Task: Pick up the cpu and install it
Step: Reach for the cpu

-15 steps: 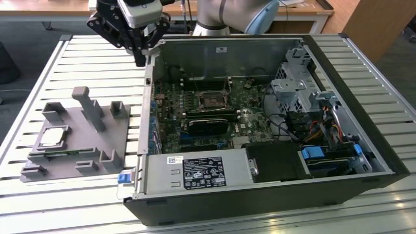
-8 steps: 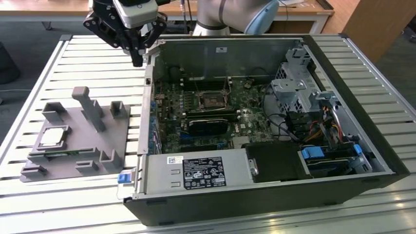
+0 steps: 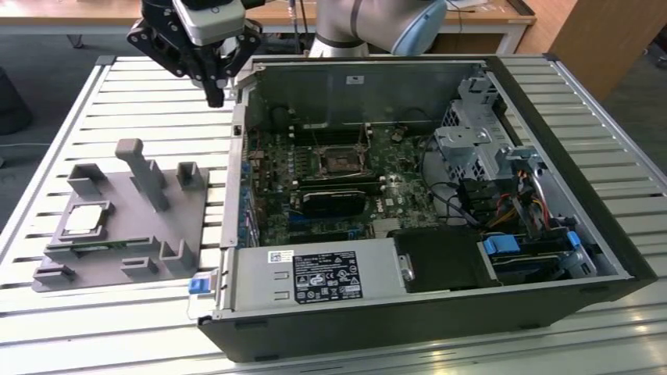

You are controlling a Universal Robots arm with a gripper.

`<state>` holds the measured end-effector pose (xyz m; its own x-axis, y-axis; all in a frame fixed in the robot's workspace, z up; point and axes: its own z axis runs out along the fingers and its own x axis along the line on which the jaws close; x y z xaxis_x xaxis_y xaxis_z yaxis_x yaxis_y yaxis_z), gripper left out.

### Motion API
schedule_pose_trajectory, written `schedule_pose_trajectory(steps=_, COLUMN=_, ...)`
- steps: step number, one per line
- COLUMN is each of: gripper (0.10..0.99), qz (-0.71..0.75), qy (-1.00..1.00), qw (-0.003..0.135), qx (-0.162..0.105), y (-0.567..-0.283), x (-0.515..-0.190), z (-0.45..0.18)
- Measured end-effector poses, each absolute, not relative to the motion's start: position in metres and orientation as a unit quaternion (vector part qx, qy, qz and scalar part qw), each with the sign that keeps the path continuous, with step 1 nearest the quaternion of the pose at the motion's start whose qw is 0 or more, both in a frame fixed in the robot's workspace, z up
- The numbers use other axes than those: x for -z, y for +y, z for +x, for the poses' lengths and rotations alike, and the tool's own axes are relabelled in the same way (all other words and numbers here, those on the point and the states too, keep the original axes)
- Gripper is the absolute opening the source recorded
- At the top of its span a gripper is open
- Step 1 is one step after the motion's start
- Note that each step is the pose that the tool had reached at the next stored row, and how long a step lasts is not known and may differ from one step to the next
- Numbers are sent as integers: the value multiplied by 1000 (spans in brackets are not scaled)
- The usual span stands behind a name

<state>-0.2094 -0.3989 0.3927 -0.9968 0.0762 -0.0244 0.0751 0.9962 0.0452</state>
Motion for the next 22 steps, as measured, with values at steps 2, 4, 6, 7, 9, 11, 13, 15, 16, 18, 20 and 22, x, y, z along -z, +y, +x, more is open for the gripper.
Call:
schedule_pose_trajectory(steps=2, gripper=106, qz=38, qy=999, qw=13, qx=-22, y=-399, x=-393, z=-211)
schedule_pose_trajectory(steps=4, gripper=106, qz=38, qy=999, qw=13, qx=-22, y=-399, x=-393, z=-212)
schedule_pose_trajectory(steps=6, gripper=106, qz=38, qy=999, qw=13, qx=-22, y=-399, x=-393, z=-214)
schedule_pose_trajectory(steps=7, gripper=106, qz=38, qy=999, qw=13, qx=-22, y=-399, x=-393, z=-215)
schedule_pose_trajectory(steps=9, gripper=106, qz=38, qy=999, qw=13, qx=-22, y=-399, x=-393, z=-216)
schedule_pose_trajectory(steps=11, gripper=106, qz=38, qy=999, qw=13, qx=-22, y=-399, x=-393, z=-217)
schedule_pose_trajectory(steps=13, gripper=106, qz=38, qy=999, qw=13, qx=-22, y=-399, x=-393, z=-219)
schedule_pose_trajectory(steps=15, gripper=106, qz=38, qy=999, qw=13, qx=-22, y=-399, x=-393, z=-220)
schedule_pose_trajectory(steps=16, gripper=106, qz=38, qy=999, qw=13, qx=-22, y=-399, x=-393, z=-221)
schedule_pose_trajectory(steps=18, gripper=106, qz=38, qy=999, qw=13, qx=-22, y=-399, x=-393, z=-223)
schedule_pose_trajectory(steps=20, gripper=106, qz=38, qy=999, qw=13, qx=-22, y=-399, x=-393, z=-225)
schedule_pose_trajectory(steps=22, gripper=106, qz=38, qy=999, qw=13, qx=-22, y=-399, x=-393, z=-227)
